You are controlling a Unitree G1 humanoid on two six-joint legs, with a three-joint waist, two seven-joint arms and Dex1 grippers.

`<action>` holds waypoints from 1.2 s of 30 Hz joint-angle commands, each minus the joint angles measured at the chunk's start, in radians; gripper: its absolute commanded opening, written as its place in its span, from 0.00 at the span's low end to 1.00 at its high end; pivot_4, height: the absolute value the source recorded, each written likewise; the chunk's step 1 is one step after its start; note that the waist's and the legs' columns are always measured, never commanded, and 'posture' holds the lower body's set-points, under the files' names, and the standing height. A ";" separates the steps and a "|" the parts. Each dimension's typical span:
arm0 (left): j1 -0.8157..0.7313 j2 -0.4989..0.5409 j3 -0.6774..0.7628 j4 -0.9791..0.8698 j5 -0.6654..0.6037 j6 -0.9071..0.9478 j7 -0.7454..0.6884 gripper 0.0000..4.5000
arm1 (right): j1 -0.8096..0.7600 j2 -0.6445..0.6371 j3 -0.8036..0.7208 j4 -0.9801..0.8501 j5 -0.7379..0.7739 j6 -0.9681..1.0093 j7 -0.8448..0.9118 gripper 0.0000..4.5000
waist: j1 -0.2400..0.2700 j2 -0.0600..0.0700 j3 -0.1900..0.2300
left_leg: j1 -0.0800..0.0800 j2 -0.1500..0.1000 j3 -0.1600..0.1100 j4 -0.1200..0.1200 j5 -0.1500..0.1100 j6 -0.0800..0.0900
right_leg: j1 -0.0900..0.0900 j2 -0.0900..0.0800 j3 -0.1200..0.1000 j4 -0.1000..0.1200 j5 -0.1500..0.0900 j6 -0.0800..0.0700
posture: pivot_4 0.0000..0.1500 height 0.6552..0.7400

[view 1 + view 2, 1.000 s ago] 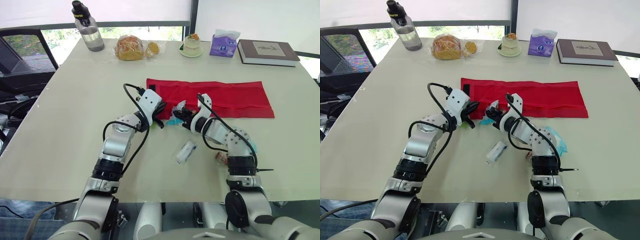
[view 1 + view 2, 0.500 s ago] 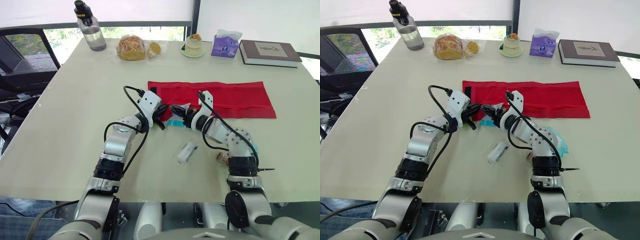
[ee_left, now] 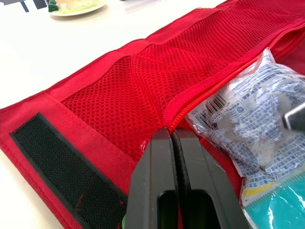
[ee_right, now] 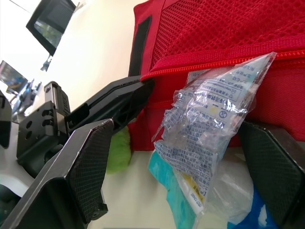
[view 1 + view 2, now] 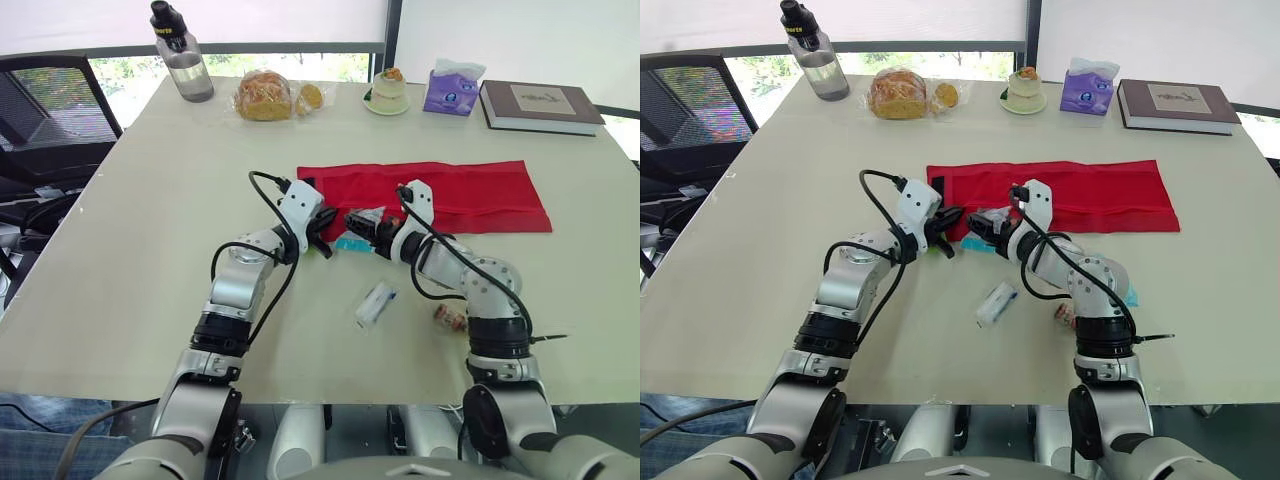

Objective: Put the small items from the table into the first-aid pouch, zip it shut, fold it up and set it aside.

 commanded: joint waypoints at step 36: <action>-0.005 -0.006 -0.008 -0.031 -0.011 -0.022 -0.028 0.00 | 0.025 0.032 0.001 0.033 -0.134 -0.034 0.036 0.23 | -0.005 0.000 0.000 | 0.000 0.000 0.000 0.000 0.000 0.000 | 0.000 0.000 0.000 0.000 0.000 0.000 | 1.00 1.00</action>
